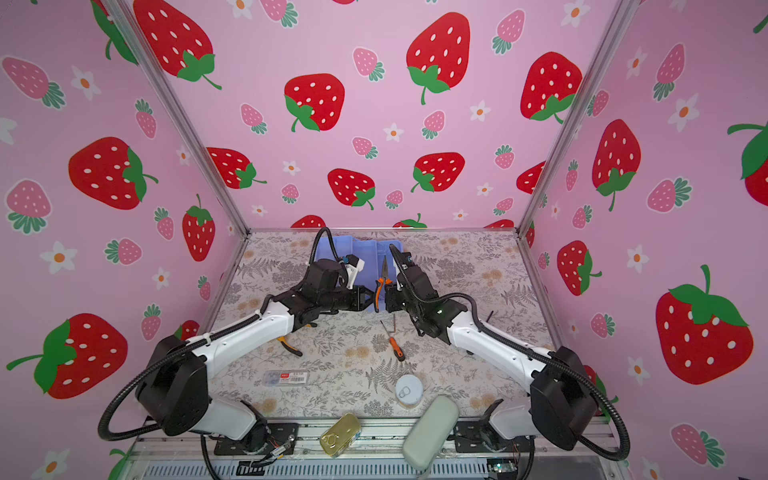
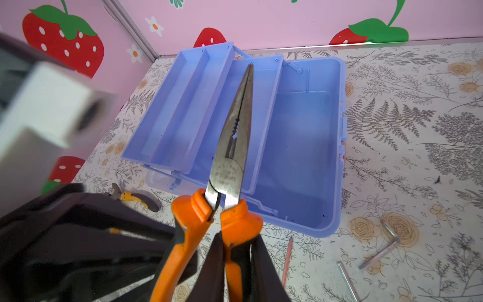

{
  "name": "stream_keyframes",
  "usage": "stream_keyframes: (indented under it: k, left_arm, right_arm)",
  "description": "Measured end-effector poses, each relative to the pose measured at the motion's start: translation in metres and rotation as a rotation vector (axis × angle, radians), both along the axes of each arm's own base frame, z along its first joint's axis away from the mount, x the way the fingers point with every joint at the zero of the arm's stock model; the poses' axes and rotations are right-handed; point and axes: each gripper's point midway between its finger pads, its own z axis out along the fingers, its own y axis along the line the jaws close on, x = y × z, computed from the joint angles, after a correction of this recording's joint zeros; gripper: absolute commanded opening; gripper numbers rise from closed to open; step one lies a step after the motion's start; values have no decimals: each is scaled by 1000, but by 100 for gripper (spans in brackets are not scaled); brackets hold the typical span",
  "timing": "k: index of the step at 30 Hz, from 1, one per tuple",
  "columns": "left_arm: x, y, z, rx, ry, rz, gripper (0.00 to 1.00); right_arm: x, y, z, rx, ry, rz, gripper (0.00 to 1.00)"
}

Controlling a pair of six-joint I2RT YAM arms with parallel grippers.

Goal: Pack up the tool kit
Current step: 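Lift the needle-nose pliers with the right gripper and carry them over the box, then release the pliers into the box and reach right gripper to the orange screwdriver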

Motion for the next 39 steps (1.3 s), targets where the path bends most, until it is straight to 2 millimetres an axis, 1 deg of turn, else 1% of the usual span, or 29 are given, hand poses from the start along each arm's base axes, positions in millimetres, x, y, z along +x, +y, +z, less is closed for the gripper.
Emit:
stream_keyframes:
  k: [2, 4, 6, 7, 10, 12, 16, 20, 26, 31, 35, 37, 38, 39]
  left_arm:
    - [-1, 15, 27, -6, -73, 38, 19]
    - [-1, 38, 54, -15, -154, 102, 20]
    - [0, 64, 72, -19, -212, 178, 21]
    - [1, 78, 76, -16, -231, 220, 21]
    - [4, 114, 77, 7, -248, 328, 22]
    - [6, 134, 69, 27, -239, 389, 23]
    - [10, 161, 54, 57, -200, 468, 23]
    - [15, 174, 46, 70, -177, 507, 23]
    - [23, 180, 28, 63, -111, 516, 22]
    - [25, 184, 23, 50, -92, 522, 23]
    - [29, 184, 19, 40, -79, 522, 23]
    - [31, 183, 15, 34, -66, 520, 23]
    - [32, 183, 13, 30, -59, 518, 24]
    - [33, 182, 11, 28, -51, 516, 24]
  right_arm:
    - [12, -11, 0, 0, -2, -31, 0]
    - [27, -25, -4, -15, -2, -70, 0]
    - [39, -34, -12, -35, 5, -94, 0]
    - [46, -38, -18, -50, 13, -101, 0]
    - [63, -39, -34, -100, 32, -107, 0]
    - [75, -33, -44, -123, 43, -96, 0]
    - [94, -18, -64, -149, 72, -61, 0]
    - [113, -2, -86, -172, 99, -27, 0]
    - [135, 18, -116, -178, 143, 16, 0]
    - [143, 34, -134, -161, 185, 60, 0]
    - [143, 45, -145, -139, 215, 102, 0]
    - [141, 52, -149, -132, 226, 123, 12]
    - [141, 53, -151, -132, 229, 128, 20]
    - [140, 55, -150, -129, 229, 132, 25]
